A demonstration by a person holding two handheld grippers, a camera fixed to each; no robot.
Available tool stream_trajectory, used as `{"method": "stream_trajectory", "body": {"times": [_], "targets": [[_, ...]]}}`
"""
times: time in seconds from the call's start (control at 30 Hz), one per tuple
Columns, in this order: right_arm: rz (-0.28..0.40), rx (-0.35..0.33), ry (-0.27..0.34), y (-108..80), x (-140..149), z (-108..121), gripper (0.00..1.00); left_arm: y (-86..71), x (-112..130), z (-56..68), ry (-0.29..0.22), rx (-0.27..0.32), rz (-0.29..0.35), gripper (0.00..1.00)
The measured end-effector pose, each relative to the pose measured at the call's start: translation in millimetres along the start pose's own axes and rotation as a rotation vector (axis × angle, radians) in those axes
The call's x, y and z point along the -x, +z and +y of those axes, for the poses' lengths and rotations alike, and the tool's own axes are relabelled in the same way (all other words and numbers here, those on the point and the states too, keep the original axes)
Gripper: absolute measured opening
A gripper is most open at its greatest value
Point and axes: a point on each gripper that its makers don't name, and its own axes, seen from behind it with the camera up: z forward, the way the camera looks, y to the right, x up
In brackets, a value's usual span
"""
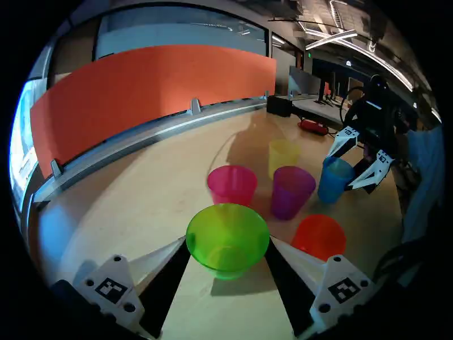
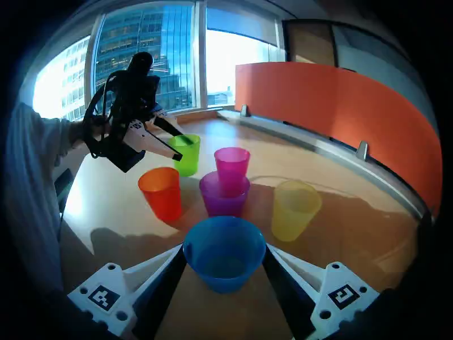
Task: Pour water
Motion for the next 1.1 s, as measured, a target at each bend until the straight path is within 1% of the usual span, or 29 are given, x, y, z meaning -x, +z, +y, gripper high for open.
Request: {"method": "stream_trajectory", "body": {"times": [0.2,0.33,0.77,0.97,1.1], "targets": [[0.045,0.013,0.001,-12.6,-20.5,-1.1,0.92,-16.9,-20.4,6.5,0.005,-0.014,0.058,0.87],[0.082,0.033,-0.006,-22.5,-36.9,-0.1,0.92,-28.0,-34.7,11.6,0.006,-0.021,0.099,0.87],[0.227,0.098,-0.033,-55.1,-97.2,1.6,0.92,-68.3,-81.0,30.5,0.014,-0.040,0.237,0.87],[0.285,0.109,-0.035,-66.6,-117.4,0.0,0.93,-82.2,-96.4,42.6,0.017,-0.031,0.285,0.87],[0.318,0.117,-0.036,-71.3,-127.3,-1.5,0.93,-88.4,-103.2,48.1,0.019,-0.027,0.309,0.87]]}}
